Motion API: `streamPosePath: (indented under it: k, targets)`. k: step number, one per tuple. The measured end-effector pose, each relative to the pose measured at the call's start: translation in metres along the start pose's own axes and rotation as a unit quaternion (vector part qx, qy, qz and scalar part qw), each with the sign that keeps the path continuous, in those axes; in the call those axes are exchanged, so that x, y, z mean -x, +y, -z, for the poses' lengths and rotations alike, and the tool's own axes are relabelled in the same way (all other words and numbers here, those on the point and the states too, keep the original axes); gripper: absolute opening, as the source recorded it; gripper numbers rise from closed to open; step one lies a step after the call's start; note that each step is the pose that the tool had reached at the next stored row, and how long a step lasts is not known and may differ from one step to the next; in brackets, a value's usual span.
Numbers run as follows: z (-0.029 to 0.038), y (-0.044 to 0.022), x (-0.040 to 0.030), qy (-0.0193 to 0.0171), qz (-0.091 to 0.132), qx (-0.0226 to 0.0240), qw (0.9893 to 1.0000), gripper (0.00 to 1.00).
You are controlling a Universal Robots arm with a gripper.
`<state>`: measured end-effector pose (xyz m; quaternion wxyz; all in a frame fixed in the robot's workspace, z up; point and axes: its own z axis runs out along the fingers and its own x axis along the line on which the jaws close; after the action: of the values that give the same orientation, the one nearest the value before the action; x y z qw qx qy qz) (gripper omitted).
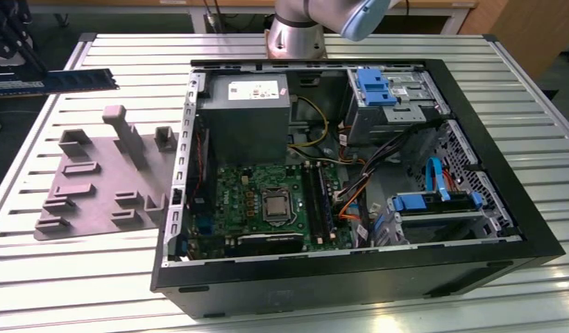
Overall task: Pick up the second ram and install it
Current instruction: 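Pick up the second ram and move it above second insertion slot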
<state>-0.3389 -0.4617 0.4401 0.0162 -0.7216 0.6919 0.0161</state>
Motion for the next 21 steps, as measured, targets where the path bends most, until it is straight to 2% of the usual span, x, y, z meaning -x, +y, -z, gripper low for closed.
streamPosePath:
  k: [21]
  targets:
    - [0.0000, -0.0186, -0.0008, 0.0000, 0.000, 0.0000, 1.0000, 0.12]
